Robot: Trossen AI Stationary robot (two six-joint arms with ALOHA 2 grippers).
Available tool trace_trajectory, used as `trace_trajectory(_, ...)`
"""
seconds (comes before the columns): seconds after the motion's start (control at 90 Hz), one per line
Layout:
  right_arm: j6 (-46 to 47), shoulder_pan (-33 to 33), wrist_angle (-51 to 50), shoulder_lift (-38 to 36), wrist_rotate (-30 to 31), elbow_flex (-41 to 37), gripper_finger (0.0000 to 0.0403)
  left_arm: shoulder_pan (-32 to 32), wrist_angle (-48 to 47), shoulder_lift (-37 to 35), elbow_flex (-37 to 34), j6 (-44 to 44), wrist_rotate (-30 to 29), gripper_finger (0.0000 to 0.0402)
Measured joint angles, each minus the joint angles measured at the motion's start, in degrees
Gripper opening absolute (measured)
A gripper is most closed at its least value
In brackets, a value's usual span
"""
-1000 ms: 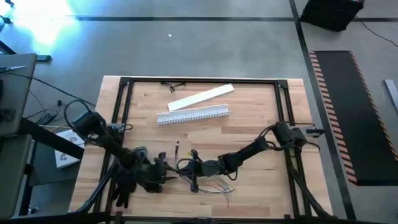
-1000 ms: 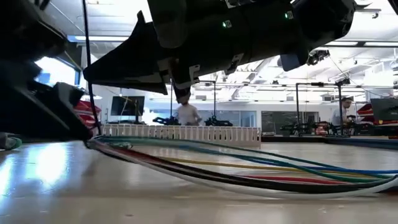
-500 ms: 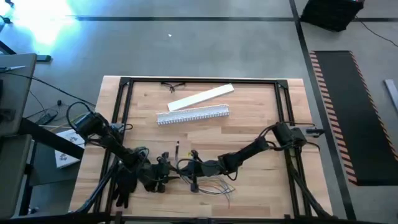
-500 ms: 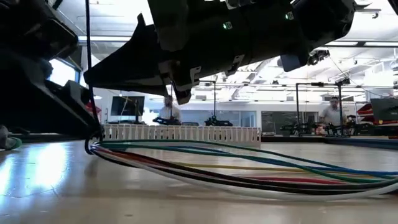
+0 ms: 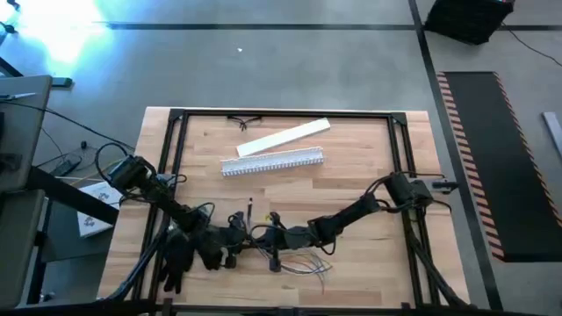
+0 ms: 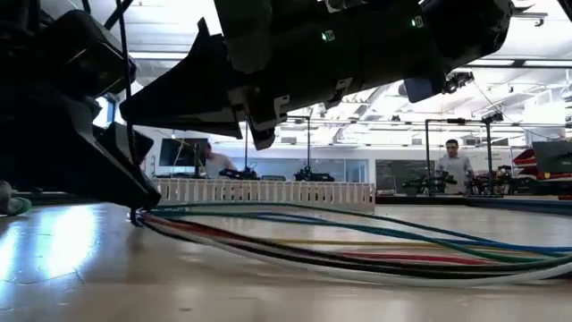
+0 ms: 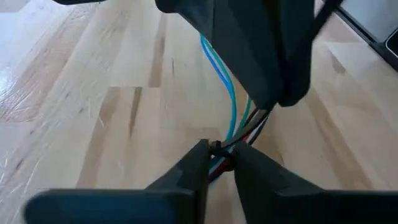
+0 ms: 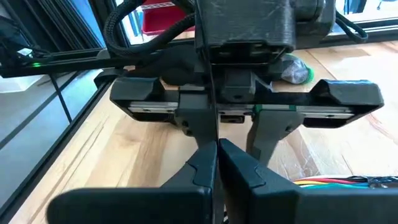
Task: Ziptie cables
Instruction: Wrap the black zip tie on the cable
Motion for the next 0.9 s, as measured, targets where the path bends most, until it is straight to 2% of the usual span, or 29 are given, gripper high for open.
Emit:
trace_trajectory(0.078,-0.02,0.04,-0.19,0.0,0.04,0.0,0.0,-0.02,-0.04,0.0,0.0,-0.02,0.0,0.0007)
trace_trajectory(0.322,-0.64,0.07,-0.3,0.0,-0.37,0.0,0.0007,-0.02,-0.07,0.0,0.0,-0.02,-0.04,0.0002)
trace_trajectory(0.467,-2.57,0.09,-0.54,0.0,-4.46,0.0,0.0059,-0.02,-0.07,0.0,0.0,-0.2,-0.04,0.0001)
trace_trajectory(0.656,-2.59,0.04,-2.52,0.13,-1.89,0.0,0.0146,-0.02,-0.04,0.0,0.0,-1.08,-0.11,0.0)
trace_trajectory(0.744,-4.34,0.04,-2.9,0.36,-1.72,0.0,0.0161,0.28,-0.04,0.0,0.0,-2.64,-0.13,0.0)
trace_trajectory(0.9,-10.69,0.22,-3.3,0.48,-2.04,0.0,0.0158,1.4,-0.04,-0.02,0.0,-6.81,0.28,0.0)
